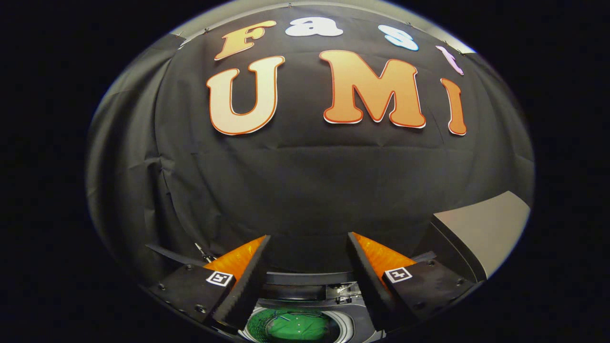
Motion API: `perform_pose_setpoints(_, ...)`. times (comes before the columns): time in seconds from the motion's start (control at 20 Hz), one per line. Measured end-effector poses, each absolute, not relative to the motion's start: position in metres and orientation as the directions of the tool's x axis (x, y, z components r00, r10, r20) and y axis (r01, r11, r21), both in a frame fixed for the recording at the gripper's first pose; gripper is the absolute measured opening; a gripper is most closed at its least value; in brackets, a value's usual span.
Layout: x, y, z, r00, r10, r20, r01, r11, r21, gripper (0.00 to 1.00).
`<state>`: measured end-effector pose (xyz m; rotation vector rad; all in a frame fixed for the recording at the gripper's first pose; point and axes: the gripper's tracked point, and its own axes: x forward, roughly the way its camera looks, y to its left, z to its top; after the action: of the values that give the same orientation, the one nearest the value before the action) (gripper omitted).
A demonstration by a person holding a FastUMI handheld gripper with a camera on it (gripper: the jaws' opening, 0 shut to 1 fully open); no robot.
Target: Put the clothes into the washing machine and then close the washing machine lid.
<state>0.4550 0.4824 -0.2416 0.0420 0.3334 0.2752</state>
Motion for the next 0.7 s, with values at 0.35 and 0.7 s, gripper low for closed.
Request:
perform_pose_setpoints(0.35,0.420,0.475,-0.253,0.920,0.284,-0.272,-0.271,0.959,0.086,1.00)
perform_pose_setpoints(0.7,0.399,0.470,-0.259,0.919,0.297,-0.259,-0.283,0.955,0.090,0.99)
